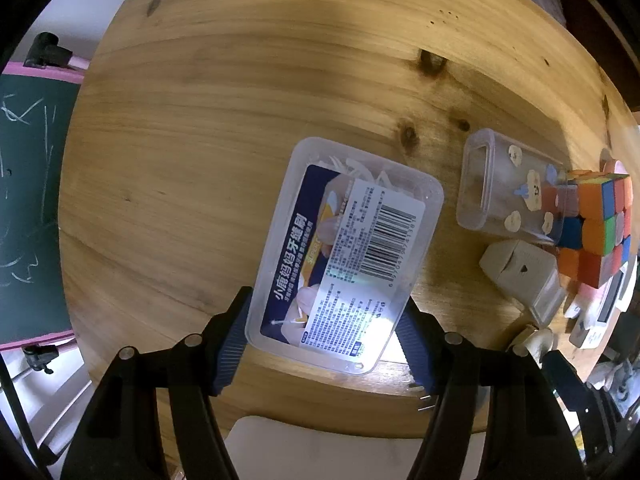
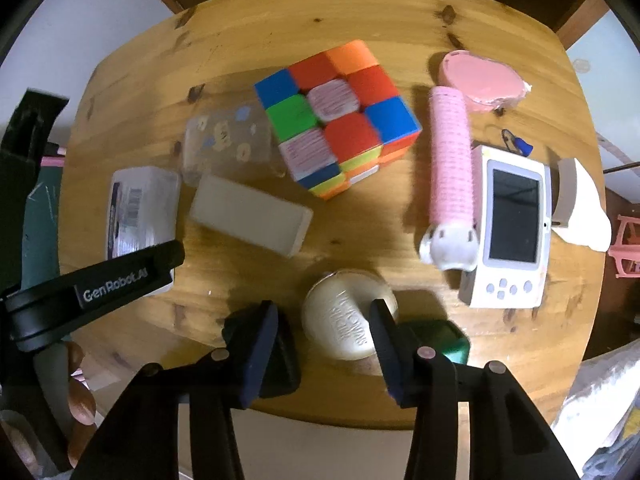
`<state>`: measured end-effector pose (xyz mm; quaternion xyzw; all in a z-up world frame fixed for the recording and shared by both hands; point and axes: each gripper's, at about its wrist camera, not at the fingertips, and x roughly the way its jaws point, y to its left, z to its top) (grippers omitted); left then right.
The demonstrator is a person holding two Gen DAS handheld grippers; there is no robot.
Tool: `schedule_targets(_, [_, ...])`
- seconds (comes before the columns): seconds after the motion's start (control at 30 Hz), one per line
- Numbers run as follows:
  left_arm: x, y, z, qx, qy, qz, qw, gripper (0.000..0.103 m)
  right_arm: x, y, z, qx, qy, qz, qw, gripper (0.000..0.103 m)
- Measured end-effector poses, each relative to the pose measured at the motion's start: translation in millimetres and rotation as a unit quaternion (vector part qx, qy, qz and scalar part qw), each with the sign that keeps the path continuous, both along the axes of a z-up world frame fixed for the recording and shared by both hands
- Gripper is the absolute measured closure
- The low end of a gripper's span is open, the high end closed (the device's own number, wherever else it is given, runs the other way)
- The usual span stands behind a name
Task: Organize rigid objects
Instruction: 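Carry the clear box and gold tin into the white tray and release both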
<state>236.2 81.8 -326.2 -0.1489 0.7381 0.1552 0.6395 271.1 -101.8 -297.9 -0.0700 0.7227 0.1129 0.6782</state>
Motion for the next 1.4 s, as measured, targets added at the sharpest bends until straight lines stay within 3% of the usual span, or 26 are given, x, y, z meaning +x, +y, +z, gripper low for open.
schedule_targets(0.43, [0,3,7,0.003,-0.001,-0.005,1.0000,0.032,10,7,-3,0.006,-0.007,-0.026,1.000,0.055])
schedule_targets(0.63, [-1,0,7,0.007,-0.001,-0.009,0.9999,0.032,10,10,1,-0.034,-0.027,-0.028,0.999,0.061])
schedule_targets(0.77, [0,-3,8,0.010,-0.001,-0.012,0.9999,0.032,9,1,2,-0.047,-0.034,-0.044,0.997,0.055])
schedule_targets(0.87, [2,-6,5,0.013,-0.001,-0.013,0.9998,0.032,10,-4,-2,-0.044,-0.028,-0.050,0.997,0.043])
schedule_targets(1.13, [1,-12,3,0.019,-0.005,-0.017,0.9997,0.032,12,-8,-22,-0.030,0.005,-0.053,0.998,0.045])
schedule_targets(1.4, [0,-29,14,0.037,-0.023,-0.044,0.9981,0.033,3,0,-15,-0.028,-0.018,-0.039,0.999,0.048])
